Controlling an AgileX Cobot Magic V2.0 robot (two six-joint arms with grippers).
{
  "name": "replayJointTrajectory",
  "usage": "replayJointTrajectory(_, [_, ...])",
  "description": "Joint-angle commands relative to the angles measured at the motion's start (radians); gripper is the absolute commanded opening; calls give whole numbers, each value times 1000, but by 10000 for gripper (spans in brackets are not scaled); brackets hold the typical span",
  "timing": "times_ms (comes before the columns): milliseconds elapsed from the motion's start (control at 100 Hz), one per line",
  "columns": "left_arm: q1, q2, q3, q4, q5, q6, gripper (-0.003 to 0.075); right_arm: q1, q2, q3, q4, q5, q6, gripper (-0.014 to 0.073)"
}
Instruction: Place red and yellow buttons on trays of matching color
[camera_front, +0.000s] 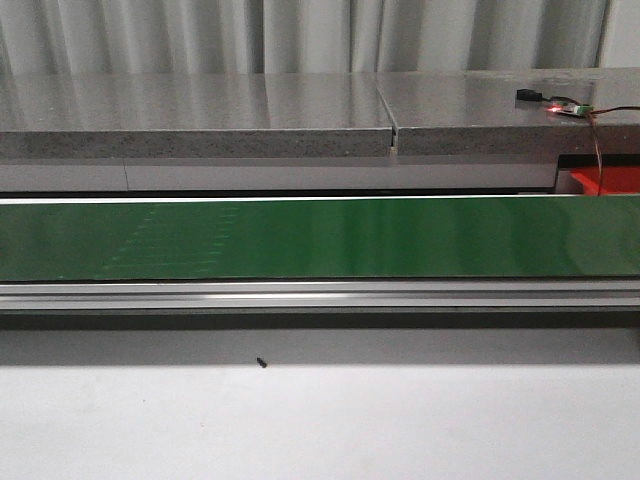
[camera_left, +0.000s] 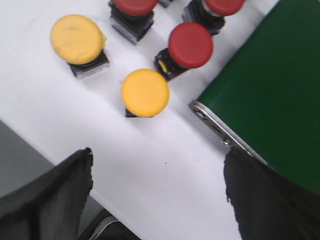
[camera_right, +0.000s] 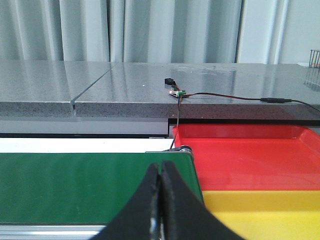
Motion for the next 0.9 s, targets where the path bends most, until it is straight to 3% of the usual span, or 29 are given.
replayJointTrajectory(0, [21, 14, -53, -19, -17, -7, 535, 3, -21, -15, -12, -74, -4, -67])
replayJointTrajectory(500, [26, 250, -155, -28, 27, -7, 534, 3, -21, -15, -12, -74, -4, -67])
replayJointTrajectory(640, [26, 291, -167, -43, 23, -7, 504, 3, -21, -15, -12, -74, -4, -67])
replayJointTrajectory(890, [-5, 338, -173, -47, -52, -7, 483, 3, -21, -15, -12, -74, -4, -67])
